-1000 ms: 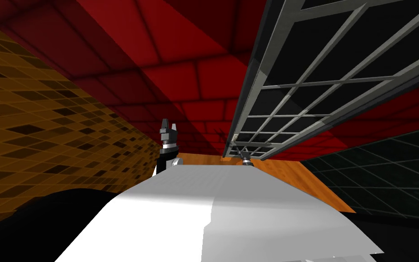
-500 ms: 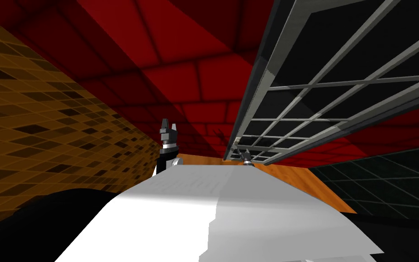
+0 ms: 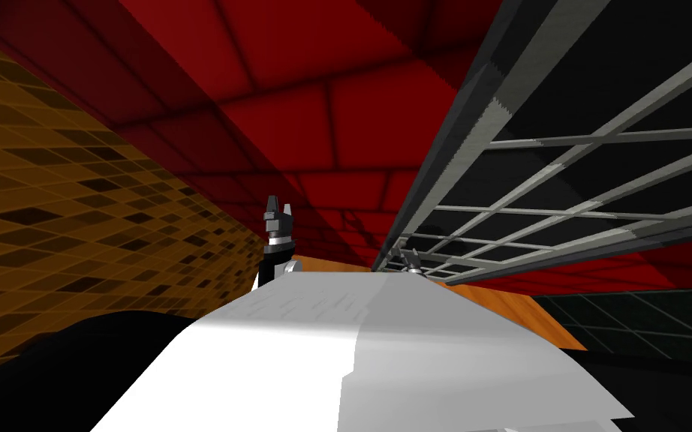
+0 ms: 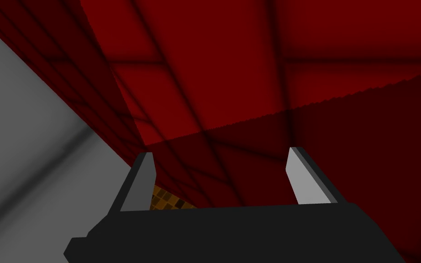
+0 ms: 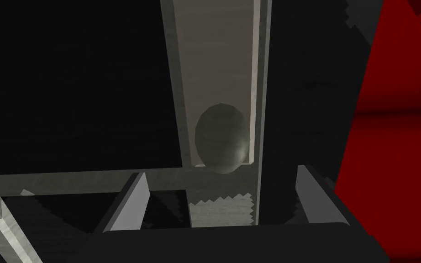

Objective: Pull the door open

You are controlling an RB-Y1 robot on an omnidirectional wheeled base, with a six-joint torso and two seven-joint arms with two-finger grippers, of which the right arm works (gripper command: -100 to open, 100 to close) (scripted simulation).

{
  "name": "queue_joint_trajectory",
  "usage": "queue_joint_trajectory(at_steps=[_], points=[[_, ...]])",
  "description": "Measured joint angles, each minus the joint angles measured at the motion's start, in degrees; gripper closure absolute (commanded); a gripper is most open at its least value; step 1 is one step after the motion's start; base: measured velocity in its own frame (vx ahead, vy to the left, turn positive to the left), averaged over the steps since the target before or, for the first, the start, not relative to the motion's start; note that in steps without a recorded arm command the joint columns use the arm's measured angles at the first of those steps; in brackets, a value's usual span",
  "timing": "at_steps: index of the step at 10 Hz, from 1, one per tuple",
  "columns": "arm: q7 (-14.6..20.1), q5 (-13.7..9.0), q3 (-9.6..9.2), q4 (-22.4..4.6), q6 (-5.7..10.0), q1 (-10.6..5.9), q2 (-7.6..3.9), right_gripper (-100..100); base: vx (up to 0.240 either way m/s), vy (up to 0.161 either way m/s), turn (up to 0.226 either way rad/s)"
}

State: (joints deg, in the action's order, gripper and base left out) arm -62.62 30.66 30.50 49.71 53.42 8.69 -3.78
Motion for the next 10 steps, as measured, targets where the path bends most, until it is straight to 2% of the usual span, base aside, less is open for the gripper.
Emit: queue_joint_trajectory(at_steps=[1,2,3,9,10], points=[[0.0,-0.3,0.53,-0.9,0.55,-0.14,-0.35,-100,0.191,0.018,0.066],[0.1,-0.5,0.92,-1.0,0.96,0.35,-0.22,-100,0.057,0.010,-0.035],[0.1,-0.5,0.99,-1.1,1.17,0.71,-0.16,100,-0.028,0.009,0.020],[0.1,-0.5,0.93,-1.0,0.97,0.38,-0.22,100,-0.010,-0.004,0.007],[1.0,-1.0,0.73,-1.1,0.97,0.35,-0.37,100,-0.030,-0.009,0.033]])
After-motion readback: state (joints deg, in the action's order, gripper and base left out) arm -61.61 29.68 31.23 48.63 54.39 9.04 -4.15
